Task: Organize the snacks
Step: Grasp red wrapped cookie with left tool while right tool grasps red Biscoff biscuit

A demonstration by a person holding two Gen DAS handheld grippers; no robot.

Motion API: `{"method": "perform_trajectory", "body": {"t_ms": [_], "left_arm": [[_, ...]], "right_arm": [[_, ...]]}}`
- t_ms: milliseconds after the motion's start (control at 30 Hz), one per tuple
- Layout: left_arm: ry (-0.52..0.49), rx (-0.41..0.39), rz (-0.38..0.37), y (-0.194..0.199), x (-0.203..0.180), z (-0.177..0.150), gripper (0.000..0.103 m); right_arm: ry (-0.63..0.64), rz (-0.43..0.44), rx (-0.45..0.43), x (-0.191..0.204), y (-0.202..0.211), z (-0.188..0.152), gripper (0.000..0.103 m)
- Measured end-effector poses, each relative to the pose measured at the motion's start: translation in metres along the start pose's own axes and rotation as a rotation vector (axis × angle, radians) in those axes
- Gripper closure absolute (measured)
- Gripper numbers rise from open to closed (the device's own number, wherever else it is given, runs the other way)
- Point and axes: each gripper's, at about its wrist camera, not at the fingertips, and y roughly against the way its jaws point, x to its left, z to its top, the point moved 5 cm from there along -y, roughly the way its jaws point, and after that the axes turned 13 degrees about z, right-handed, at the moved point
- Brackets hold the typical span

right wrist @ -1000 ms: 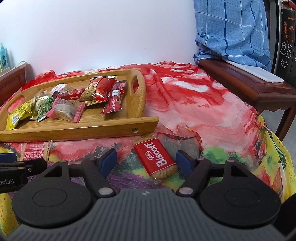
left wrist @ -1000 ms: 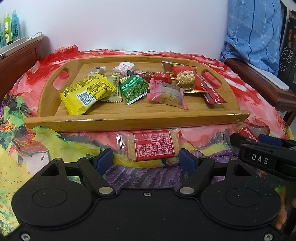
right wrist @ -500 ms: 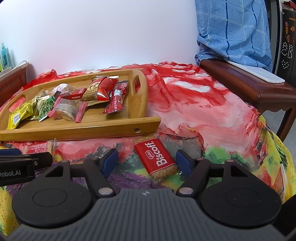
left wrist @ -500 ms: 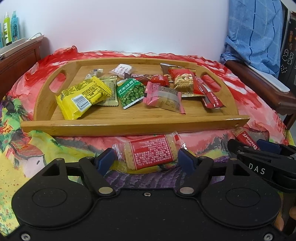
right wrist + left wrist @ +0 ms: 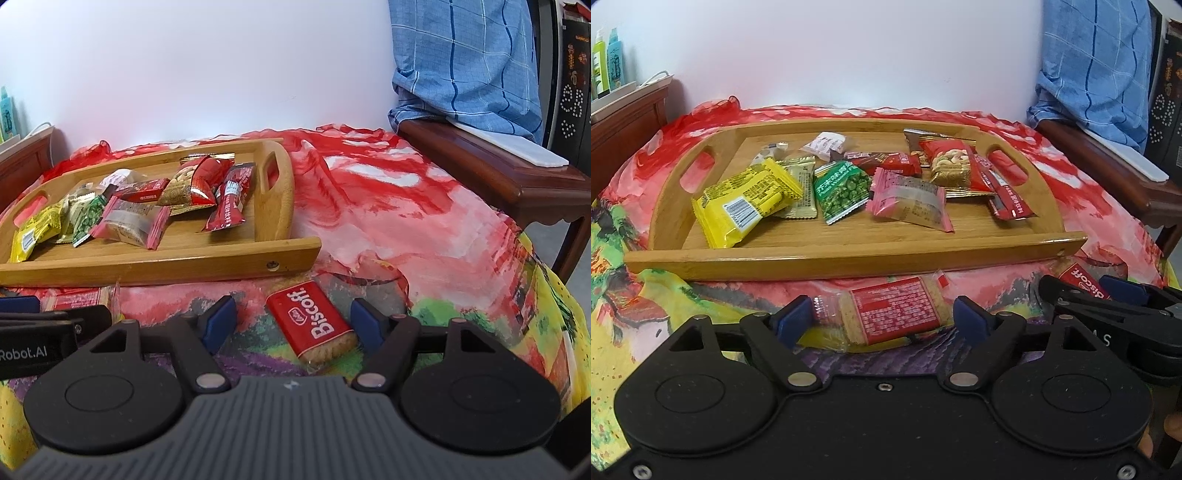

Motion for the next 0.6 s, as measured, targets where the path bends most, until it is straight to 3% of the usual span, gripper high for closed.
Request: {"method": "perform_trajectory", "body": {"t_ms": [433, 567, 600], "left_arm": [[-0.066, -0.021, 0.018, -0.004, -0.014, -0.007, 0.017], [-0.062, -0.037, 0.005, 0.001, -0.014, -0.006, 0.038], [-0.062, -0.042, 0.001, 0.004, -0.014, -0.006, 0.047]], "right_arm": [[-0.002, -0.003, 0.002, -0.001, -0.001, 0.0, 0.024], [0.001, -0.004, 0.004, 0.0, -0.001, 0.0, 0.024], [0.002, -0.003, 0.005, 0.0, -0.001, 0.0, 0.025]]}}
